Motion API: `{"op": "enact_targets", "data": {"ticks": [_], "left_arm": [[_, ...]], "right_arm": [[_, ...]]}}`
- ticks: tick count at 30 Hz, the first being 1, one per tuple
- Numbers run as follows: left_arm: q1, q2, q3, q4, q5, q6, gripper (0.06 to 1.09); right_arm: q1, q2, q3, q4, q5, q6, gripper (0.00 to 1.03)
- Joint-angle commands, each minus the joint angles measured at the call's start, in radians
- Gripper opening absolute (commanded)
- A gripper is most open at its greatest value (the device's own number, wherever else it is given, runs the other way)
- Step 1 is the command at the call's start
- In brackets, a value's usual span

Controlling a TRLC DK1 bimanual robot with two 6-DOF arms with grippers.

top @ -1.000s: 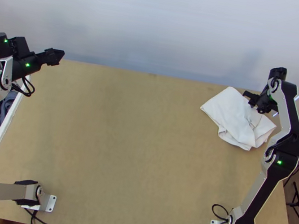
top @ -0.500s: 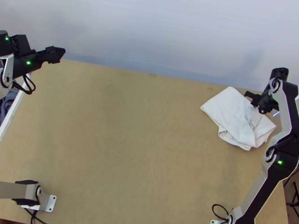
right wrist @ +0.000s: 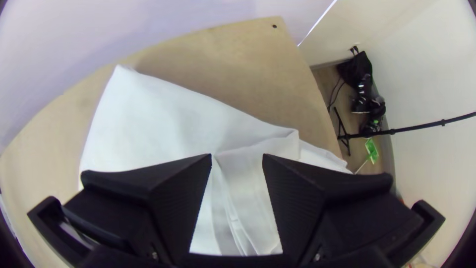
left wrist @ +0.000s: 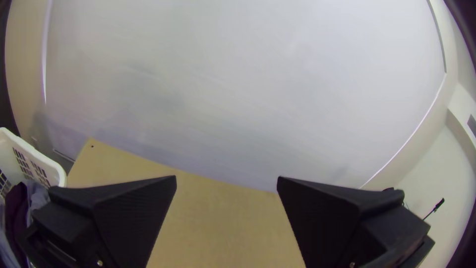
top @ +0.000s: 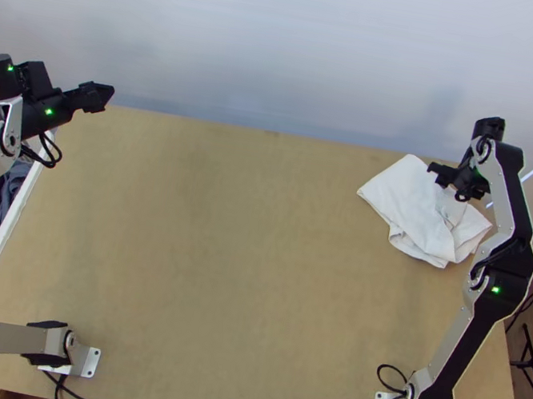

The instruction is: Fold the t-shirt

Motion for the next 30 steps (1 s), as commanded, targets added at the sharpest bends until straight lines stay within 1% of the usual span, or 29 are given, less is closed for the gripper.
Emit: {"op": "enact_targets", "data": {"ticks": [1, 6, 7, 9, 12, 13, 22, 26, 30], "left_arm": [[0.01, -0.004, -0.008, 0.0, 0.001, 0.002, 1.04], [0.01, -0.004, -0.005, 0.0, 0.001, 0.002, 1.04], [0.01, -0.004, -0.005, 0.0, 0.001, 0.002, 1.04], [0.01, -0.004, -0.003, 0.0, 0.001, 0.002, 1.04], [0.011, -0.005, -0.005, 0.0, 0.001, 0.002, 1.04], [0.011, -0.005, -0.006, -0.002, 0.001, 0.002, 1.04], [0.011, -0.008, -0.012, -0.003, 0.001, 0.002, 1.04], [0.011, -0.008, -0.015, -0.002, 0.001, 0.002, 1.04], [0.002, -0.007, -0.02, -0.002, 0.001, 0.002, 1.04]], "right_arm": [[-0.001, 0.004, -0.036, 0.001, 0.016, -0.002, 0.46], [-0.001, 0.008, -0.065, 0.001, 0.016, 0.0, 0.46], [-0.001, 0.007, -0.065, 0.002, 0.016, 0.0, 0.39], [-0.002, -0.001, -0.068, 0.022, 0.017, 0.0, 0.22], [-0.005, -0.013, -0.068, 0.041, 0.02, -0.009, 0.09], [-0.007, -0.018, -0.068, 0.045, 0.028, -0.009, 0.03], [-0.067, -0.058, -0.078, 0.053, 0.059, -0.042, 0.03], [-0.11, -0.081, -0.122, 0.053, 0.063, -0.055, 0.03], [-0.146, -0.114, -0.196, 0.093, 0.066, -0.075, 0.03]]}}
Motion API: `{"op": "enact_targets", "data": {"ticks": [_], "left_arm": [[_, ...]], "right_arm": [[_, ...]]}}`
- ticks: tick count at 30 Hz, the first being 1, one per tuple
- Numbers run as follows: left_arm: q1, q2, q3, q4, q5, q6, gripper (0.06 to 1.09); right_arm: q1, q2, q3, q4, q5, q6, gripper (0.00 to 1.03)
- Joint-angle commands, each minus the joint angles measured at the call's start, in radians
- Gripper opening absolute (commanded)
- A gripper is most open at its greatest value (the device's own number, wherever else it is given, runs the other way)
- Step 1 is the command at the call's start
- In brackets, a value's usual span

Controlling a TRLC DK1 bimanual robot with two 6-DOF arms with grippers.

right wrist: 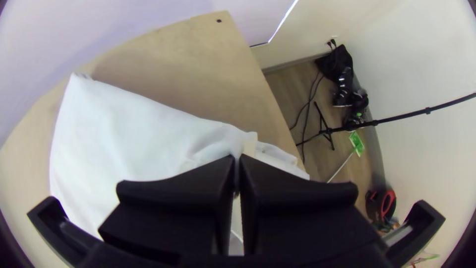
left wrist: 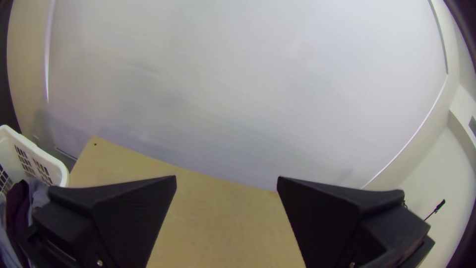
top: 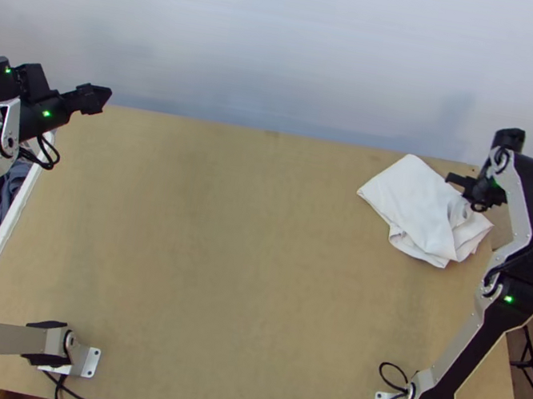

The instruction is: Fold the t-shirt

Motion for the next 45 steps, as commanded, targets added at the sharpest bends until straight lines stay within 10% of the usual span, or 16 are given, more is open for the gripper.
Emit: {"op": "enact_targets", "data": {"ticks": [1, 13, 23, 45], "left_arm": [[-0.01, 0.001, -0.005, 0.001, 0.001, -0.001, 1.04], [-0.027, 0.006, -0.002, 0.003, 0.001, -0.001, 1.04], [-0.027, -0.007, -0.039, 0.003, 0.001, 0.0, 1.04], [-0.016, -0.023, -0.047, 0.003, 0.001, 0.009, 1.04]], "right_arm": [[-0.063, -0.05, -0.096, 0.043, 0.008, -0.031, 0.03], [-0.151, -0.119, -0.286, 0.213, 0.075, -0.076, 0.04], [-0.106, -0.268, -0.351, 0.298, 0.153, -0.117, 0.54], [-0.069, -0.366, -0.463, 0.439, 0.334, -0.199, 0.7]]}}
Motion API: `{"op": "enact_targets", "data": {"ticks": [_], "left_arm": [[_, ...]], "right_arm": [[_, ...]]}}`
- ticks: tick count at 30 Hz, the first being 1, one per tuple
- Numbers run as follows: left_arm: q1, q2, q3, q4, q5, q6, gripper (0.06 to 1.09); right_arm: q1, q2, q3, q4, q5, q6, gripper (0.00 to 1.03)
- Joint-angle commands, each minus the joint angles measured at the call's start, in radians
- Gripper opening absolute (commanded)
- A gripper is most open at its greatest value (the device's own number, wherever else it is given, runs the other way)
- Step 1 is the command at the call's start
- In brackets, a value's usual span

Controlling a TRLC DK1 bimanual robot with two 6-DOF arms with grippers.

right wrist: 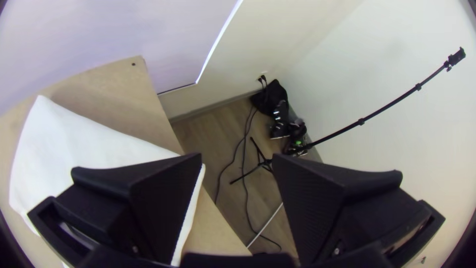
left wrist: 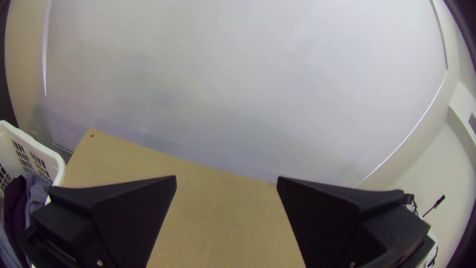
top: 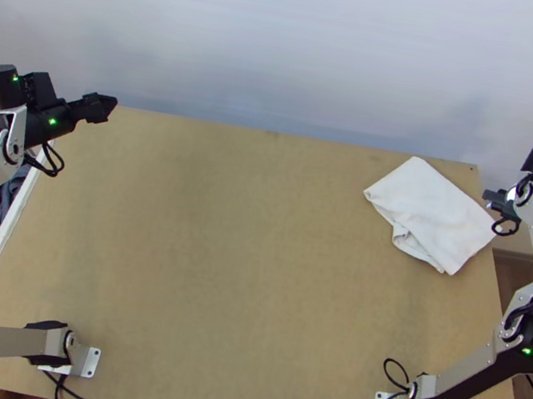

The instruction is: Fold the t-shirt

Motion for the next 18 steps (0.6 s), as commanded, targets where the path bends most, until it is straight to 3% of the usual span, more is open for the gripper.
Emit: {"op": "enact_targets", "data": {"ticks": [1, 2, 4, 6, 8, 11, 15, 18], "left_arm": [[0.002, -0.004, 0.008, 0.0, 0.0, 0.001, 1.04], [0.002, -0.004, 0.013, 0.0, 0.0, -0.001, 1.04], [0.013, -0.009, 0.031, 0.0, 0.0, -0.002, 1.04], [0.025, -0.027, 0.043, 0.0, -0.003, 0.004, 1.04], [0.028, -0.076, 0.039, 0.018, -0.043, 0.032, 1.04], [0.019, -0.177, -0.018, 0.109, -0.08, 0.056, 1.04], [0.019, -0.34, -0.153, 0.282, -0.167, 0.079, 1.04], [0.021, -0.469, -0.266, 0.407, -0.245, 0.122, 1.04]], "right_arm": [[0.017, -0.061, -0.053, 0.062, 0.031, -0.019, 0.75], [0.038, -0.08, -0.044, 0.045, -0.02, -0.001, 0.77], [0.074, -0.154, -0.041, -0.013, -0.211, 0.06, 0.79], [0.117, -0.24, -0.057, -0.019, -0.34, 0.093, 0.89], [0.161, -0.334, -0.075, 0.004, -0.388, 0.087, 0.99], [0.219, -0.461, -0.098, 0.074, -0.449, 0.08, 0.99], [0.29, -0.643, -0.196, 0.26, -0.455, 0.007, 0.99], [0.308, -0.797, -0.293, 0.381, -0.455, 0.047, 0.99]]}}
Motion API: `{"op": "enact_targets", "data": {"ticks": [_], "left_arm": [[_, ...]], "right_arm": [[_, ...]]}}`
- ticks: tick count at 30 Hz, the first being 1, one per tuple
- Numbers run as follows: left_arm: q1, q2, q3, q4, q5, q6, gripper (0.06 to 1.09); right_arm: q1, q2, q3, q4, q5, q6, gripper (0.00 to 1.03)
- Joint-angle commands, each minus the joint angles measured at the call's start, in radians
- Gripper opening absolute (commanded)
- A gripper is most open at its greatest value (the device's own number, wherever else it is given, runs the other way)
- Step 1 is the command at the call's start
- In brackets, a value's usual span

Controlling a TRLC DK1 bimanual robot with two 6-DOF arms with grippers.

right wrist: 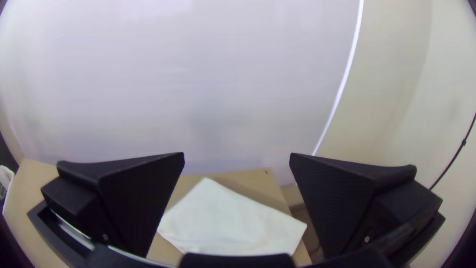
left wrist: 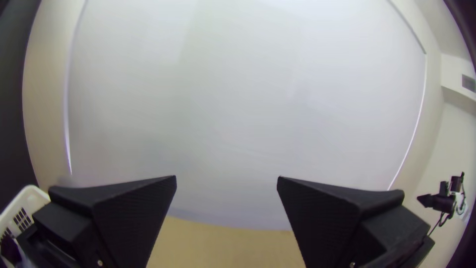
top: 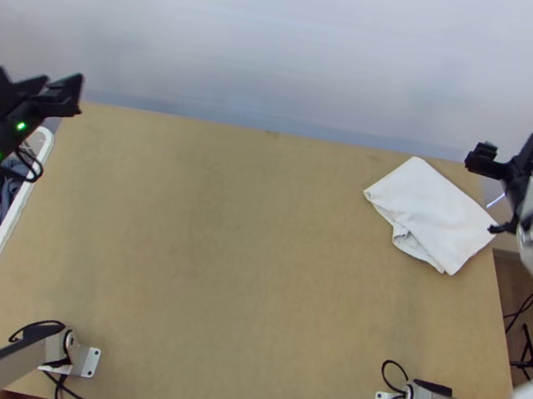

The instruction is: Fold the t-shirt

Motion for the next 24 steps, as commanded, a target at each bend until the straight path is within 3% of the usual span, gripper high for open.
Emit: {"op": "enact_targets", "data": {"ticks": [1, 4, 8, 11, 16, 19, 24], "left_arm": [[0.003, -0.274, -0.228, 0.267, -0.154, 0.091, 1.04], [0.001, -0.424, -0.412, 0.46, -0.194, 0.182, 1.04], [0.003, -0.593, -0.608, 0.621, -0.258, 0.251, 1.04], [0.001, -0.665, -0.7, 0.638, -0.376, 0.255, 1.04], [-0.054, -0.826, -0.941, 0.796, -0.415, 0.258, 1.04], [-0.158, -0.912, -1.042, 0.798, -0.476, 0.313, 1.04], [-0.194, -1.086, -1.176, 0.744, -0.484, 0.326, 1.04]], "right_arm": [[0.083, -0.344, -0.191, 0.28, -0.05, 0.036, 0.99], [0.091, -0.528, -0.4, 0.54, -0.05, 0.093, 0.99], [0.123, -0.781, -0.737, 0.906, -0.055, 0.093, 0.99], [0.149, -0.89, -0.865, 0.921, -0.055, 0.096, 0.99], [0.196, -0.994, -1.085, 0.998, -0.057, 0.093, 0.99], [0.216, -1.034, -1.21, 1.02, -0.057, 0.098, 0.99], [0.229, -1.218, -1.431, 1.029, -0.06, 0.106, 0.99]]}}
